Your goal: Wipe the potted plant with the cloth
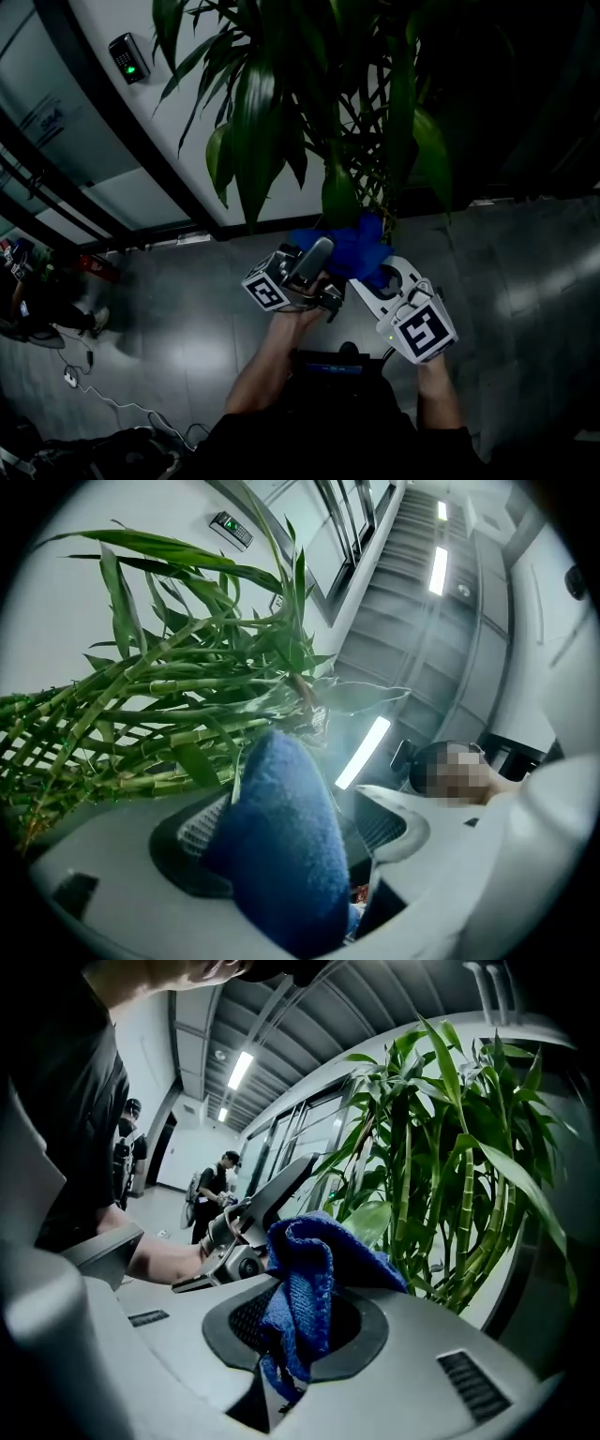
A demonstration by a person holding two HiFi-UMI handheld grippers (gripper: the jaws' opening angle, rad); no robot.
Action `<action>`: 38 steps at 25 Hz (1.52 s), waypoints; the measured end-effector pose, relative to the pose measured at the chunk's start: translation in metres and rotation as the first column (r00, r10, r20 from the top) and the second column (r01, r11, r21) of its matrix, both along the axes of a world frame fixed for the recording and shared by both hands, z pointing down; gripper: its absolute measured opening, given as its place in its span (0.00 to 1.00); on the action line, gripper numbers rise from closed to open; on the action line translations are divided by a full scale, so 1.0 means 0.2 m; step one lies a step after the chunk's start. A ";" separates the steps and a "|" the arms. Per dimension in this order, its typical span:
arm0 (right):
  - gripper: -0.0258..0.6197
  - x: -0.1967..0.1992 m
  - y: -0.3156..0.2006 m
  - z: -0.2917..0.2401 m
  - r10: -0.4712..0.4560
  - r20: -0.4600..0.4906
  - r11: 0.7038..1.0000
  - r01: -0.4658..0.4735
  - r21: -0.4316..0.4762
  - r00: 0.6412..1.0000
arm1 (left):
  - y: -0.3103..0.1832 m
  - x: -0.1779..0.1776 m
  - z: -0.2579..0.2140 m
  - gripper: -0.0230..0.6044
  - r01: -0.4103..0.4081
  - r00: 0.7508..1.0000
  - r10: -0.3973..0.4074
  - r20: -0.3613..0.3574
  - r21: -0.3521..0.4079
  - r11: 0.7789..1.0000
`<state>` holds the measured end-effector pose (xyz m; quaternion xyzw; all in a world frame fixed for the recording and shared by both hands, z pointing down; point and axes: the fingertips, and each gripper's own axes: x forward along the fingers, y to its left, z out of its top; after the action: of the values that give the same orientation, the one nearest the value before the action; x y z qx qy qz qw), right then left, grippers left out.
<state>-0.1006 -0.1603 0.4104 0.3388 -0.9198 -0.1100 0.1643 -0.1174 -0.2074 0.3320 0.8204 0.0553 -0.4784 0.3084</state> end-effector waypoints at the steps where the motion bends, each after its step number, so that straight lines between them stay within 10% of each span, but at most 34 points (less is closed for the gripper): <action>1: 0.16 0.00 0.00 0.01 -0.004 -0.001 1.000 0.004 -0.006 1.000 | 0.00 0.00 0.00 0.65 0.002 1.000 -0.002 0.003 -0.003 1.000; 27: 0.16 0.18 0.05 0.30 -0.250 0.080 0.947 0.261 -0.189 0.965 | 0.02 0.13 0.30 0.65 0.152 0.977 -0.133 0.169 -0.106 0.983; 38: 0.16 0.21 0.16 0.21 -0.097 0.363 0.957 0.187 -0.221 0.927 | 0.27 -0.01 0.39 0.65 0.092 0.983 -0.072 0.171 -0.114 0.989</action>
<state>-0.0592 -0.1290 0.4517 0.2613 -0.9630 0.0576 0.0323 -0.1193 -0.1529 0.4098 0.8388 -0.0339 -0.4229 0.3412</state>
